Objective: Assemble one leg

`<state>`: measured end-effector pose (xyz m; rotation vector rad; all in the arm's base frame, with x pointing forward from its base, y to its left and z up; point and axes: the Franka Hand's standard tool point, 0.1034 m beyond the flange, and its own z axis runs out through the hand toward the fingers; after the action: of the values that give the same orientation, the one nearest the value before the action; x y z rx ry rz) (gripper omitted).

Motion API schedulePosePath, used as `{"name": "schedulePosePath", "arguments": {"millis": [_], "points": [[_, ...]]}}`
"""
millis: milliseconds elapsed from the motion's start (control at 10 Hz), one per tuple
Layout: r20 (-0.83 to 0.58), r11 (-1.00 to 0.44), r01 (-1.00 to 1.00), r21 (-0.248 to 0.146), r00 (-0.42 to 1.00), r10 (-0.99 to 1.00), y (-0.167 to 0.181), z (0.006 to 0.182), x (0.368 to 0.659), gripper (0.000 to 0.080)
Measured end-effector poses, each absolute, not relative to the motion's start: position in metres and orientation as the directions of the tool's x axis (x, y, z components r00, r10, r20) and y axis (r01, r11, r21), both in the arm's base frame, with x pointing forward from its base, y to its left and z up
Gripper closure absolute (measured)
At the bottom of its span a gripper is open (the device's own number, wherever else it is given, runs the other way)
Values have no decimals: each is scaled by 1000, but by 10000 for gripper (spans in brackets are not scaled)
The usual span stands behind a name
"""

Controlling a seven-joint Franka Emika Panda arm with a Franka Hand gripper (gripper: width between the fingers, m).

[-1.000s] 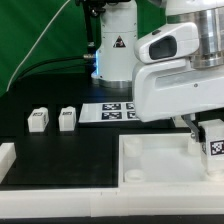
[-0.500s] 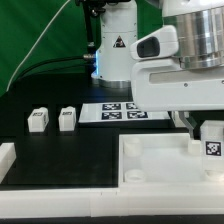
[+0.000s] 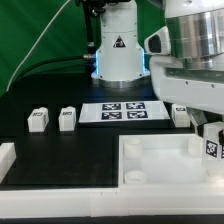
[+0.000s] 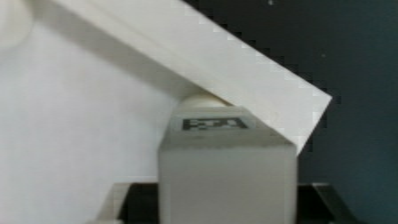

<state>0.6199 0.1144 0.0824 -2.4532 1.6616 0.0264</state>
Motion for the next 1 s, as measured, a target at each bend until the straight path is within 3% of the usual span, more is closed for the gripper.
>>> {"name": "schedulePosePath", "arguments": {"millis": [100, 300, 600, 1000], "points": [[-132, -292, -948, -129, 308, -942, 117, 83, 619, 502], [-130, -301, -945, -131, 318, -939, 119, 82, 619, 502], [-129, -310, -941, -133, 327, -936, 123, 80, 618, 190], [-118, -392, -909, -144, 409, -905, 125, 80, 617, 152]]}}
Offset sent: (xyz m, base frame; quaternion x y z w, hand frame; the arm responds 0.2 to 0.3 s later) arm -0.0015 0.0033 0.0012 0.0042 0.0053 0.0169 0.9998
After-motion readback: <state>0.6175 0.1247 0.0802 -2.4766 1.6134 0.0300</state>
